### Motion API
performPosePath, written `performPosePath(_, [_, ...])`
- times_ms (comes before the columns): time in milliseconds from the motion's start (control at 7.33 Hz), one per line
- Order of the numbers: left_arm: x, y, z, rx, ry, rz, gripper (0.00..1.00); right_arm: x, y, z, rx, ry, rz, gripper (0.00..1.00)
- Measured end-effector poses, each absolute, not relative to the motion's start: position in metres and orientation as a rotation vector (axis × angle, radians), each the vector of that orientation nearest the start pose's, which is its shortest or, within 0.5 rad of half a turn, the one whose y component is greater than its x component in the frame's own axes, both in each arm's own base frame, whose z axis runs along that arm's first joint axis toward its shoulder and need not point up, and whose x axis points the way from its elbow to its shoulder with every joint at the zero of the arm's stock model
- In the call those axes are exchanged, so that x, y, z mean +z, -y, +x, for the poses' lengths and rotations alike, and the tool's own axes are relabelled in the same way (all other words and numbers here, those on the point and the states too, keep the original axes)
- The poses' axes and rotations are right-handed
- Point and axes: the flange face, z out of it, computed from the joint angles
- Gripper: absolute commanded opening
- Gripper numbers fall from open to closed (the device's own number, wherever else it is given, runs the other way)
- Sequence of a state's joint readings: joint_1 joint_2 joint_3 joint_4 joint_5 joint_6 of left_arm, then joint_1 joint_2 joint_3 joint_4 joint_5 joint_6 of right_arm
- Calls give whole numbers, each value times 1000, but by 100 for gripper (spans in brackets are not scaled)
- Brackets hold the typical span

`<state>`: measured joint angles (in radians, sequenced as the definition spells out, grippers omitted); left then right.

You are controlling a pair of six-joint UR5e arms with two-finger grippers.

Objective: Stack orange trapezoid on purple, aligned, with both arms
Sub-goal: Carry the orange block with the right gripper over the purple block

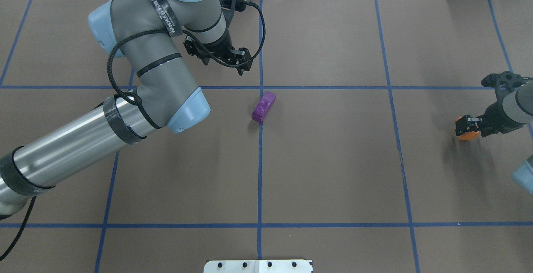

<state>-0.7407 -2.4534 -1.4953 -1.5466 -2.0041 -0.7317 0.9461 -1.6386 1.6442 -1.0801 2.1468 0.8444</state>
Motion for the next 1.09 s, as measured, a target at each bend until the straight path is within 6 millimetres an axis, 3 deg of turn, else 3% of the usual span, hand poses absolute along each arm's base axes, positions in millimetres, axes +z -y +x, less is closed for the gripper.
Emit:
performPosePath(136, [146,563,480,261,-834,257,100,610,445,-225,66,742,-22,0])
performPosePath(409, [150,563,480,260,-832,255,100,604,447,-228,62,752,-21,0])
performPosePath(682, [161,565,472,251,-825,252,100,580,459,-221,67,820,-34,0])
performPosePath(818, [176,566,458,245,-819,253,100,554,479,-215,84,865,-45,0])
performPosePath(1091, [228,565,404,263,-786,269,100,464,532,-223,99,922,-41,0])
